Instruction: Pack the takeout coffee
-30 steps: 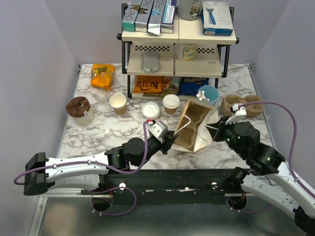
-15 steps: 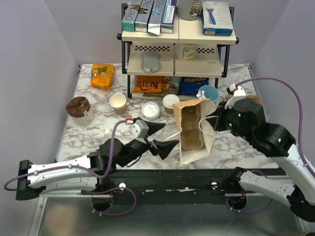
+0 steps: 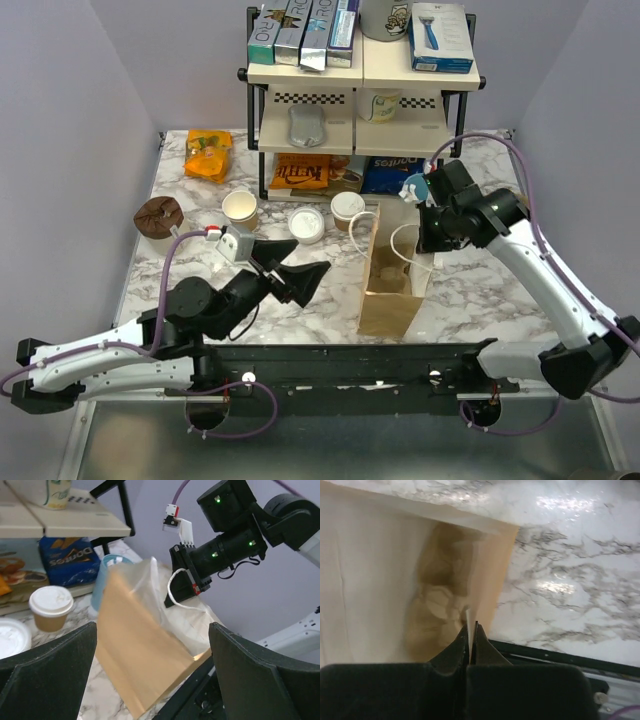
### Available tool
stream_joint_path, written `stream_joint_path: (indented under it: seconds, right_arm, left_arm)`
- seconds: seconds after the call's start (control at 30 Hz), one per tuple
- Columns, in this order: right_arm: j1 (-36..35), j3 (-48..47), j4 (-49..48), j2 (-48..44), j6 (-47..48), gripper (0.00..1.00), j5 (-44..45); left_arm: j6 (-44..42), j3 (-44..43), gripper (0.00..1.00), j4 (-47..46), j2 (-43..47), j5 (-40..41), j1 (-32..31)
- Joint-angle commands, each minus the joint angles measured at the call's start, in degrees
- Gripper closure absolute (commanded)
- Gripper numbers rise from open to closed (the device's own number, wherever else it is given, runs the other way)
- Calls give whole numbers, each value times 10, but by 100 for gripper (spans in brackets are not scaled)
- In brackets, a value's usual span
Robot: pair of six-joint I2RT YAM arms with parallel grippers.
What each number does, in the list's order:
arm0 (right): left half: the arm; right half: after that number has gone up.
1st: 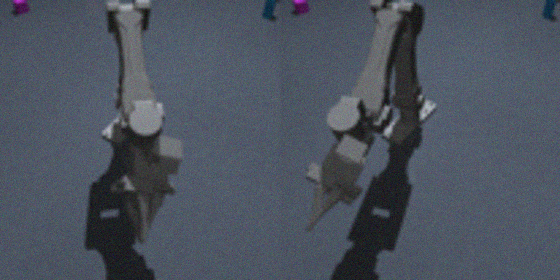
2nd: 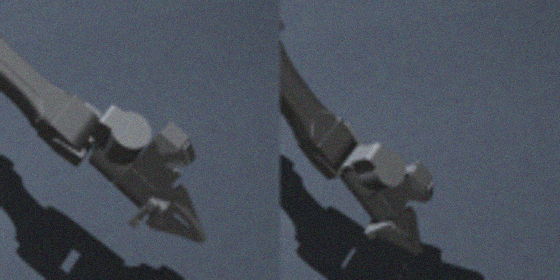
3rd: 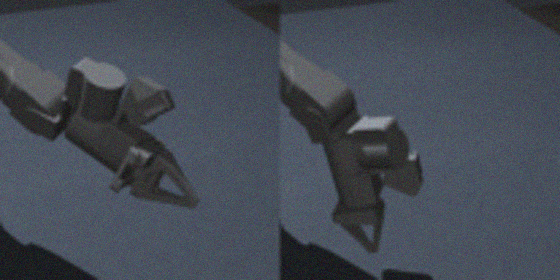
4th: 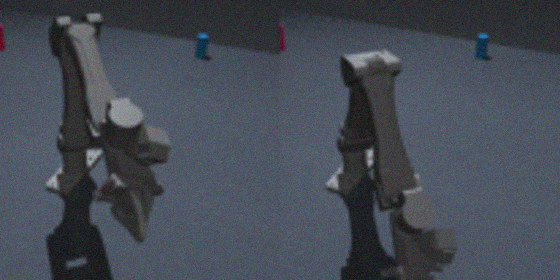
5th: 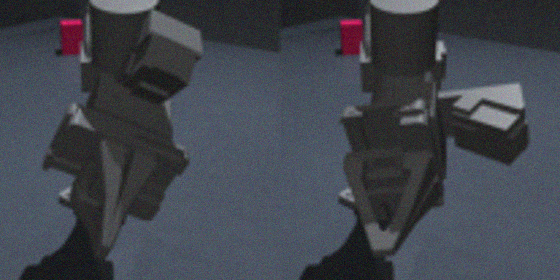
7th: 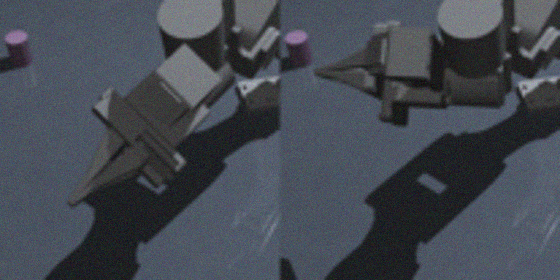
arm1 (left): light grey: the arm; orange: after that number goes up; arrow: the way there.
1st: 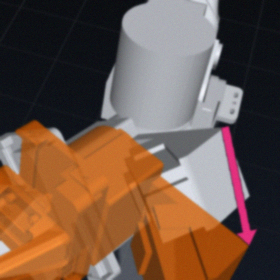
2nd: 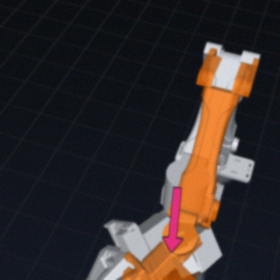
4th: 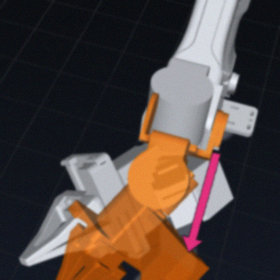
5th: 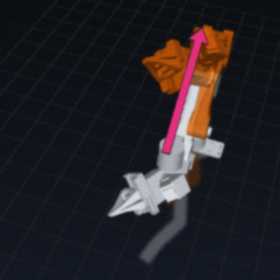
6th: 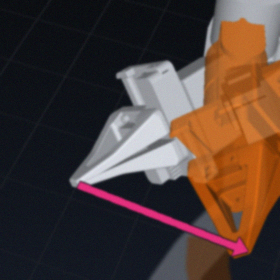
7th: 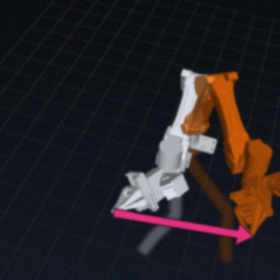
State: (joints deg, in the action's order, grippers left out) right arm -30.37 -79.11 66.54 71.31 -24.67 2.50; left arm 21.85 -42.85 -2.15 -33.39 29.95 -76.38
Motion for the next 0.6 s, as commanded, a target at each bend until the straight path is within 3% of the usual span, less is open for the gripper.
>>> stream_joint_path:
  seconds: [0.0, 0.07, 0.2, 0.33, 0.47, 0.57]
  right_arm:
    - [1, -45, 90, 39, 45, 91, 79]
    - [2, -47, 94, 56, 60, 86, 99]
    - [2, -79, 133, 85, 59, 86, 177]
    - [2, -105, 121, 71, 71, 80, 144]
    - [2, -102, 101, 58, 109, 27, 85]
    - [1, -102, 105, 52, 93, 15, 126]
  left_arm:
    - [21, -12, 1, 72, -24, 77, -3]
    - [22, -23, 1, 87, -32, 102, -3]
    - [26, -40, 1, 111, -56, 134, -3]
    - [31, -56, 1, 112, -84, 121, -2]
    - [33, -65, 1, 80, -119, 78, 6]
    - [61, -85, 1, 91, -151, 47, 40]
